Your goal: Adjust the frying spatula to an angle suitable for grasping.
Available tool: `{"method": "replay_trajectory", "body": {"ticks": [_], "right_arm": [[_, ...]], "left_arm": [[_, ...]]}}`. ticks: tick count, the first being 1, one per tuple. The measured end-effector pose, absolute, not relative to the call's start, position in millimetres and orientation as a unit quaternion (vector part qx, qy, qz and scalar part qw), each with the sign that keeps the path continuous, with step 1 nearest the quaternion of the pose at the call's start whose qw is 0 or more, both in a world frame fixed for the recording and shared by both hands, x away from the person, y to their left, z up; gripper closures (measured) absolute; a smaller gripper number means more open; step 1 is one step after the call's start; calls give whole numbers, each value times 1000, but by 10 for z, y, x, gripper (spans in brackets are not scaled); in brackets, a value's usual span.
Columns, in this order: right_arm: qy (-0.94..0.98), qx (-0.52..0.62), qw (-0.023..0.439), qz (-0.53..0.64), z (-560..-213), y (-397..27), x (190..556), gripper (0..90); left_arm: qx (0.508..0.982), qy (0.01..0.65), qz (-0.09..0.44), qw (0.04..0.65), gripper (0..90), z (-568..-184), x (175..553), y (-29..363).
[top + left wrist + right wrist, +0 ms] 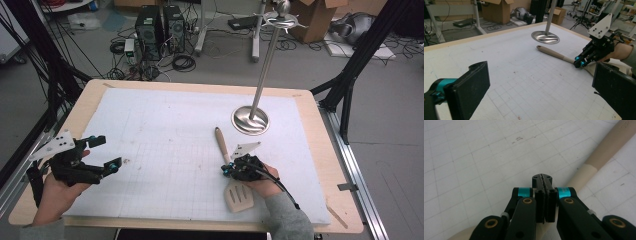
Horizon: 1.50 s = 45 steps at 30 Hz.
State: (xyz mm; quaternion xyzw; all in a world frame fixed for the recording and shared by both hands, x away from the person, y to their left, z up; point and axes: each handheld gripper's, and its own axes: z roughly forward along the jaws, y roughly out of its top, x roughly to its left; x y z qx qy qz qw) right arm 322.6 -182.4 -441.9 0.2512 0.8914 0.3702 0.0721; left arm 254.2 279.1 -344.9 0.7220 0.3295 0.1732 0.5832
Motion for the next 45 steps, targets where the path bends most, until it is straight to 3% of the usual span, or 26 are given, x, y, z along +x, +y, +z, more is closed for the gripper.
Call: {"method": "replay_trajectory", "body": {"ticks": [45], "right_arm": [[879,254,62,398,-4432,-2278,3143,900]], "left_arm": [[720,331,177,584,19,-3439,2517,2826]]}}
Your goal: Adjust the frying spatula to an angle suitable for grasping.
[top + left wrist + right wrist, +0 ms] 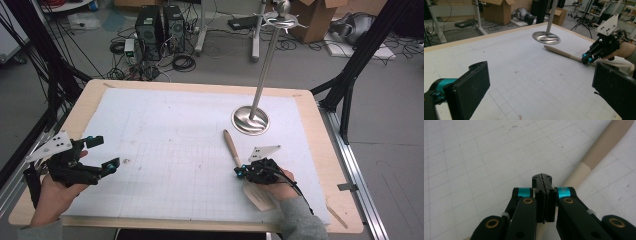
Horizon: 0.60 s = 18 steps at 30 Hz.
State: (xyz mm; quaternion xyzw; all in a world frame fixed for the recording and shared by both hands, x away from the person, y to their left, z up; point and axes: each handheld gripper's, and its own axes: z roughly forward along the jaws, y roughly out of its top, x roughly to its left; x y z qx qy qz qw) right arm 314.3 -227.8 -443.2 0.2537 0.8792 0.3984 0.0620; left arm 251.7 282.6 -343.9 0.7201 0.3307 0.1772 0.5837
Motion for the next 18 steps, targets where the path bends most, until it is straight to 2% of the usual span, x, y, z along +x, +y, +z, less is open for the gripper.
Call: {"method": "replay_trajectory", "body": {"ticks": [14,18], "right_arm": [[877,263,60,398,-4433,-2390,3114,900],[876,272,38,397,-4435,-2380,3143,900]], "left_arm": [[722,330,175,582,19,-3451,2528,2809],[723,329,175,582,19,-3453,2536,2803]]}}
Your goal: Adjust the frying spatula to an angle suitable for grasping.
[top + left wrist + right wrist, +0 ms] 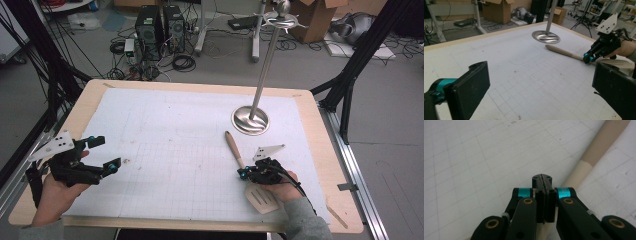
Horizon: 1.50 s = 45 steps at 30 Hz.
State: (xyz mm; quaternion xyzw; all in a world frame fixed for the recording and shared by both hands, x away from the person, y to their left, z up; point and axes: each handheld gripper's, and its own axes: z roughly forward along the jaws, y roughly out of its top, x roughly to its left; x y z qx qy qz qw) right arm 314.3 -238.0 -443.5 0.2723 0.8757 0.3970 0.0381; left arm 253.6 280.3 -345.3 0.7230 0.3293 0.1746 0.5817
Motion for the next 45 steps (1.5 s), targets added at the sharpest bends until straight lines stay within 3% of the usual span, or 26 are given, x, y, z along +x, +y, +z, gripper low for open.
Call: {"method": "replay_trajectory", "body": {"ticks": [14,45], "right_arm": [[847,315,92,419,-4330,-2478,3383,900],[849,338,70,401,-4481,-2348,3649,900]], "left_arm": [[726,329,170,580,19,-3477,2559,2773],[726,337,174,574,19,-3495,2562,2808]]}}
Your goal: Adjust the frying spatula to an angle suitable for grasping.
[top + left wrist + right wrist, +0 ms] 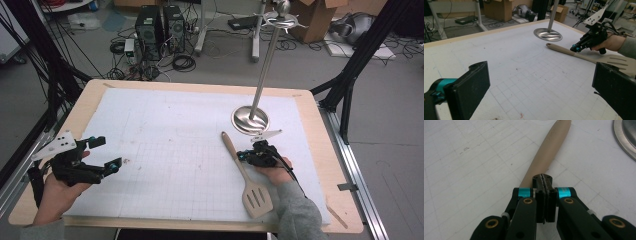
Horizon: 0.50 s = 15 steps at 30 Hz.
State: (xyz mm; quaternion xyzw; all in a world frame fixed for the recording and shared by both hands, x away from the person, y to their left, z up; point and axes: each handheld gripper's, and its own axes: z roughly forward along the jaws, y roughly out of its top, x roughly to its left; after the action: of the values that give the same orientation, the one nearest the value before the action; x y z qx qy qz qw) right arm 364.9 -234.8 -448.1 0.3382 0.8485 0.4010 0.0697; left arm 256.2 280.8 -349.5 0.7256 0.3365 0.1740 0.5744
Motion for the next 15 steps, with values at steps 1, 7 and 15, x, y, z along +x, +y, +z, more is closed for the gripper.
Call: {"method": "replay_trajectory", "body": {"ticks": [1,7,15], "right_arm": [[849,336,69,401,-4481,-2346,3650,900],[849,333,64,405,-4491,-2342,3659,900],[852,323,65,407,-4495,-2322,3661,900]], "left_arm": [[725,337,174,575,19,-3497,2562,2809],[725,338,173,575,19,-3504,2566,2802],[725,338,173,574,19,-3510,2565,2801]]}}
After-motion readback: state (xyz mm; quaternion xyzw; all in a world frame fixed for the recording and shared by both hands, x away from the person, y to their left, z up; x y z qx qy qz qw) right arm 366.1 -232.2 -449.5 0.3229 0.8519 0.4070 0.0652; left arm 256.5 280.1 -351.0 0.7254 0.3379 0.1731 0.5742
